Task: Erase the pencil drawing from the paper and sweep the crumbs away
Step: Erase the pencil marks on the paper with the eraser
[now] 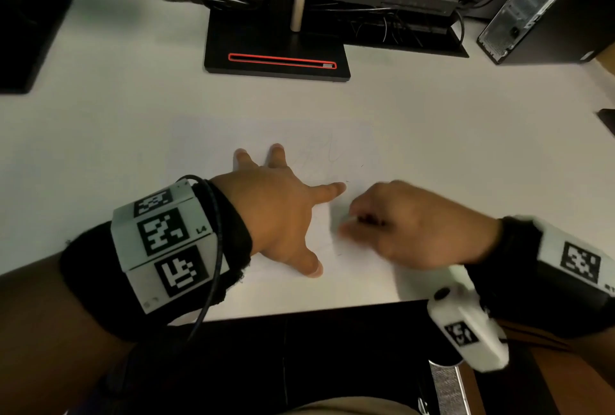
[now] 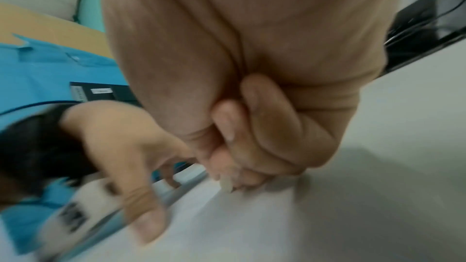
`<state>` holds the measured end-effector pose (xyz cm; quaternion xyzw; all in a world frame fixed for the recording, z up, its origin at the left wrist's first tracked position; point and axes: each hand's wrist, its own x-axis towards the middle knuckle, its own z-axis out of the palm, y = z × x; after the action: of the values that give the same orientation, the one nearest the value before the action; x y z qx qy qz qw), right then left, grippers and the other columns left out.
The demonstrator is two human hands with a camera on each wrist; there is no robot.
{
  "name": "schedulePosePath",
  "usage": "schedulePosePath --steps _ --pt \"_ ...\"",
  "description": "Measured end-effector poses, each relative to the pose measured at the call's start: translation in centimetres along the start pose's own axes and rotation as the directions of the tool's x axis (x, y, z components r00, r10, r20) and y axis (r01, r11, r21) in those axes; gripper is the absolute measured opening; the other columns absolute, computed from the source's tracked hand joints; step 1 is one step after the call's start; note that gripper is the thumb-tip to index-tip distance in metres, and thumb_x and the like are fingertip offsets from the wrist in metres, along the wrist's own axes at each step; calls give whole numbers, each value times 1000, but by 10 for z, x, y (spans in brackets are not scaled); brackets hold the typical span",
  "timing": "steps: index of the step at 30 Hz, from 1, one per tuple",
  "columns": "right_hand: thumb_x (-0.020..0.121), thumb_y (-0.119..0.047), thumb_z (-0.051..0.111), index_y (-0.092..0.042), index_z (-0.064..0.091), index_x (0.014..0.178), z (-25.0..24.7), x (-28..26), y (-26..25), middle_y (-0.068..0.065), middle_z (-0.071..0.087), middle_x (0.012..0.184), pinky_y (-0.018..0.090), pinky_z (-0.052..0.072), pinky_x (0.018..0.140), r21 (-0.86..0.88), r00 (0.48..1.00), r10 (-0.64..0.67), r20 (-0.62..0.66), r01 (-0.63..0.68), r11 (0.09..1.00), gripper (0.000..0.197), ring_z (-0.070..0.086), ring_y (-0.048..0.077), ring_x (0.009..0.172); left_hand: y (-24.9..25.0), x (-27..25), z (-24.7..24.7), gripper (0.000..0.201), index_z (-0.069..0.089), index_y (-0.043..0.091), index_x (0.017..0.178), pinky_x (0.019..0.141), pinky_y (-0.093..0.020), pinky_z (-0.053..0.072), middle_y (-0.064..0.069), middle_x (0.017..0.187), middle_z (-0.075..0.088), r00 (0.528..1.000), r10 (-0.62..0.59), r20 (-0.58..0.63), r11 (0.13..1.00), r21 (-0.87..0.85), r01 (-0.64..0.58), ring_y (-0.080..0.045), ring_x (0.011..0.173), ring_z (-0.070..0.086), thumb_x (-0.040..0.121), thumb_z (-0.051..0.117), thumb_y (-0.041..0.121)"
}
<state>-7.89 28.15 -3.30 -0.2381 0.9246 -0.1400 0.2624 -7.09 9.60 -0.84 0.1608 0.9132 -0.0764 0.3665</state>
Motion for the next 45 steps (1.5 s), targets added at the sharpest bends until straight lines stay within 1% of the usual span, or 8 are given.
schedulePosePath --steps 5,10,14,19,32,37,41,45 --pt "101 -40 56 -2 59 72 -11 6 10 15 63 67 39 46 60 47 996 80 -39 -78 996 48 44 12 52 0 1 1 103 -23 59 144 114 -57 17 -26 160 -14 1000 -2 -6 1000 -7 2 -48 146 -12 79 56 77" --pt "101 -42 57 -9 59 70 -3 1 1 6 61 62 33 46 58 9 998 40 44 -41 999 45 47 10 52 -2 5 3 105 -22 62 143 113 -56 20 -24 161 -16 1000 -5 -13 1000 -29 5 -52 144 -11 77 58 78" --pt "101 -40 57 -1 63 75 -21 9 15 16 66 70 43 50 65 48 990 122 -67 -119 992 47 49 15 56 -3 5 4 105 -22 61 143 114 -58 17 -24 160 -18 1000 -7 -14 999 -37 6 -52 144 -14 77 57 78" --pt "100 -44 56 -8 60 72 -7 0 4 10 64 67 36 47 61 6 997 24 73 -25 1000 46 48 10 53 -2 6 4 105 -22 62 142 113 -56 21 -24 160 -18 1000 -10 -24 999 -41 9 -54 143 -12 76 58 78" --pt "101 -39 57 -13 53 66 0 -12 8 0 52 55 22 38 52 4 1000 11 24 -12 1000 44 44 10 51 -5 9 7 107 -22 65 140 112 -56 25 -23 159 -23 999 -22 -31 998 -64 20 -59 142 -7 72 59 81" --pt "101 -39 58 -7 59 70 -15 -1 21 9 64 65 33 43 57 31 995 86 -56 -84 996 45 46 12 52 -4 8 6 109 -23 65 139 112 -59 26 -21 159 -26 1000 -25 -10 997 -68 25 -60 141 -11 72 61 81" --pt "101 -41 57 -10 58 70 -7 -1 6 1 58 60 27 42 56 -3 999 15 42 -15 1000 44 45 9 51 0 3 1 104 -23 60 143 114 -56 18 -25 160 -20 1000 -14 -4 1000 -26 14 -50 145 -13 79 57 76" --pt "101 -40 57 1 59 73 -20 11 15 11 57 62 41 45 61 36 995 80 -53 -78 996 49 42 13 53 1 1 -1 102 -23 58 144 115 -56 16 -25 160 -19 1000 -11 9 1000 -13 11 -47 146 -13 81 55 76"
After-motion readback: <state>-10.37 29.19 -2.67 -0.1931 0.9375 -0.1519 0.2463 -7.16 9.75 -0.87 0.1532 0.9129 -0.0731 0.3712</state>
